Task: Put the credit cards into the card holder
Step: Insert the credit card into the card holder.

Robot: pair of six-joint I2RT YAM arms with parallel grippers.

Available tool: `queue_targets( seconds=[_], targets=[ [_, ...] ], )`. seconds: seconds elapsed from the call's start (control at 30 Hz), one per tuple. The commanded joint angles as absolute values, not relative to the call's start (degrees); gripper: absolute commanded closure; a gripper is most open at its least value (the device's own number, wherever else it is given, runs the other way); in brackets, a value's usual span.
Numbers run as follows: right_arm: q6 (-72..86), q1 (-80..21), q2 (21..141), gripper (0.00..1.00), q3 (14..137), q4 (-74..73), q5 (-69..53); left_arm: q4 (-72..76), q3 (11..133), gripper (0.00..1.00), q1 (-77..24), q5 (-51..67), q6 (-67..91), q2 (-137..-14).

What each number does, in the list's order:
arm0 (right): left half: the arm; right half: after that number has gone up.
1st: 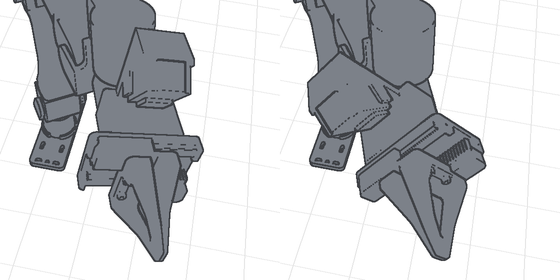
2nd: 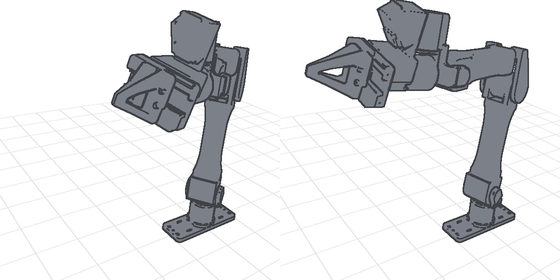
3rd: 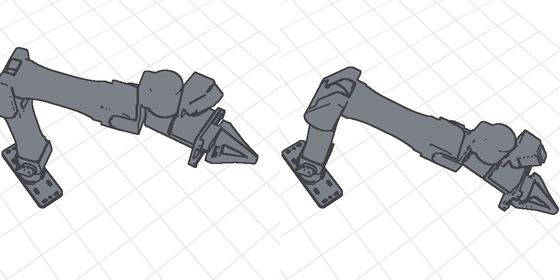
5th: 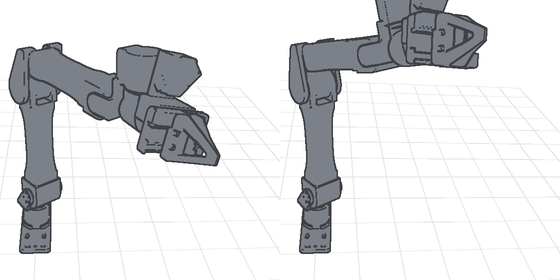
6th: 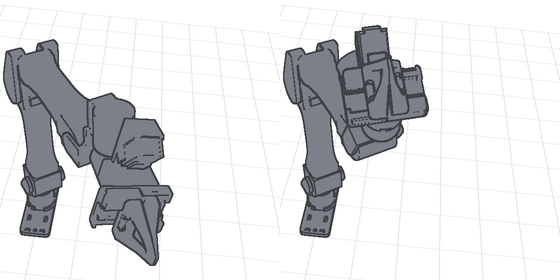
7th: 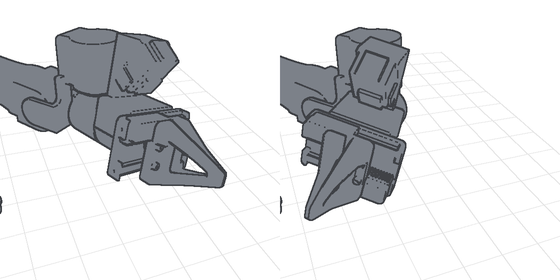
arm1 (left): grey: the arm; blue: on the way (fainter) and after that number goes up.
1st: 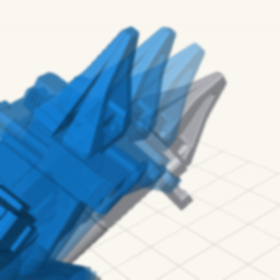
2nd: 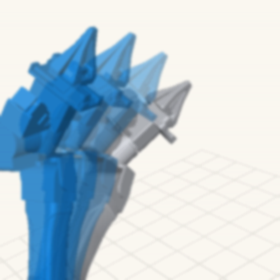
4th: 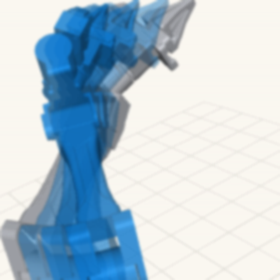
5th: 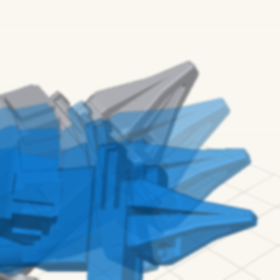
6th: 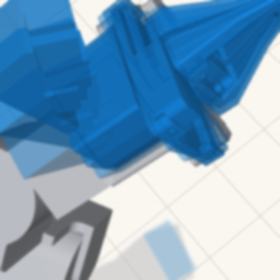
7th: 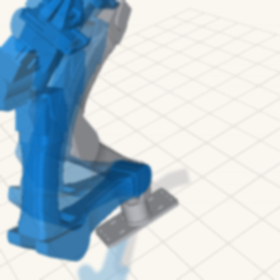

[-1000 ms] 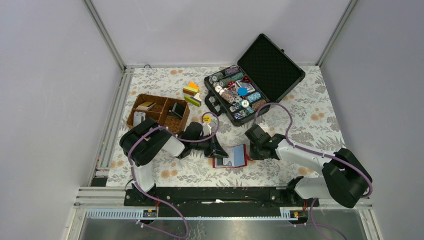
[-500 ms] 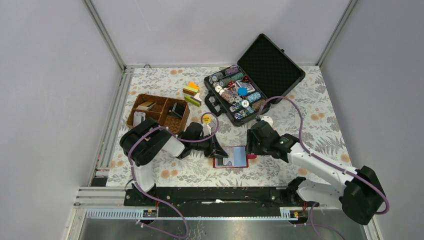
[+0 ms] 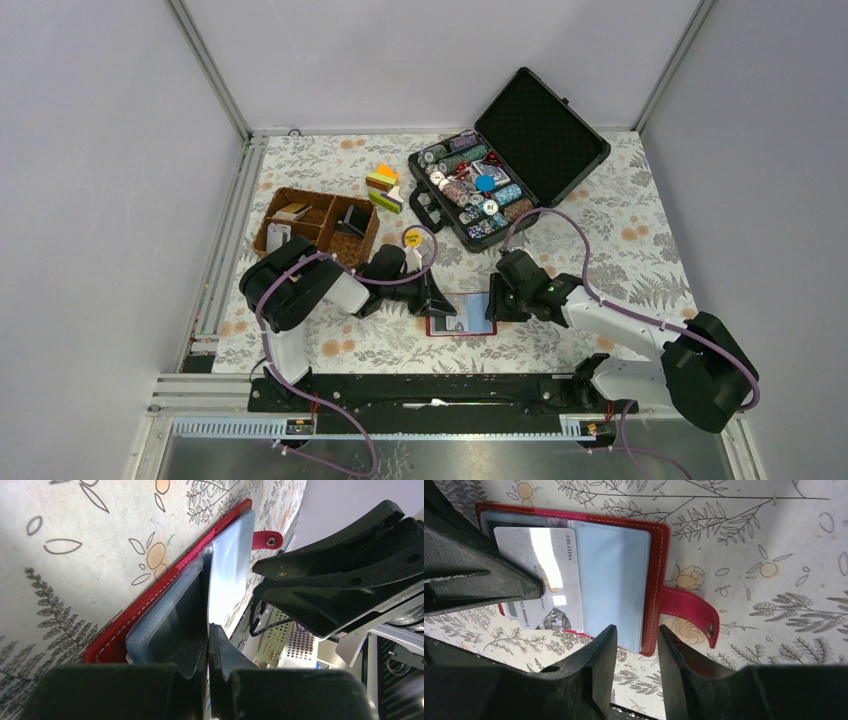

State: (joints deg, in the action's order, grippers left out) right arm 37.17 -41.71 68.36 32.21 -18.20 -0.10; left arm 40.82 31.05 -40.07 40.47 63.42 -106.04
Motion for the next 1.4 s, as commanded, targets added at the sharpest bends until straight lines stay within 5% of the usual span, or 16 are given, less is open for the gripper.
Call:
queue_targets(
  seconds=[0.0, 0.23, 0.5, 0.77, 1.03, 1.2, 1.37],
  targets=[
    [37.73, -41.44, 69.84, 0.59, 30.91, -13.59, -2.88, 41.29, 31.62, 1.00, -40.34, 39.08, 61.88, -105.99],
    [38.17, -41.44, 72.23, 0.61, 30.00, -12.39, -3.16, 43.14, 31.22, 1.00, -40.34, 38.85, 62.80, -106.48],
    [38.65, -41.44, 75.51, 0.81, 29.04, -10.87, -4.20, 46.01, 30.79, 1.00, -40.86, 38.41, 64.02, -107.00],
    [38.85, -41.43, 77.34, 0.87, 30.30, -13.80, -0.73, 45.11, 30.94, 1.00, -40.96, 38.10, 63.67, -106.99],
    [39.29, -41.43, 77.59, 0.90, 30.71, -15.45, 2.14, 19.91, 36.56, 0.45, -40.96, 30.40, 51.84, -98.62],
    [39.33, -41.43, 78.01, 0.91, 31.12, -15.54, 2.33, 5.51, 40.33, 0.33, -41.02, 25.33, 46.49, -94.83],
    [39.36, -41.42, 78.44, 0.91, 31.55, -15.51, 2.27, 3.35, 39.96, 0.32, -41.87, 24.81, 47.21, -93.36]
  ],
)
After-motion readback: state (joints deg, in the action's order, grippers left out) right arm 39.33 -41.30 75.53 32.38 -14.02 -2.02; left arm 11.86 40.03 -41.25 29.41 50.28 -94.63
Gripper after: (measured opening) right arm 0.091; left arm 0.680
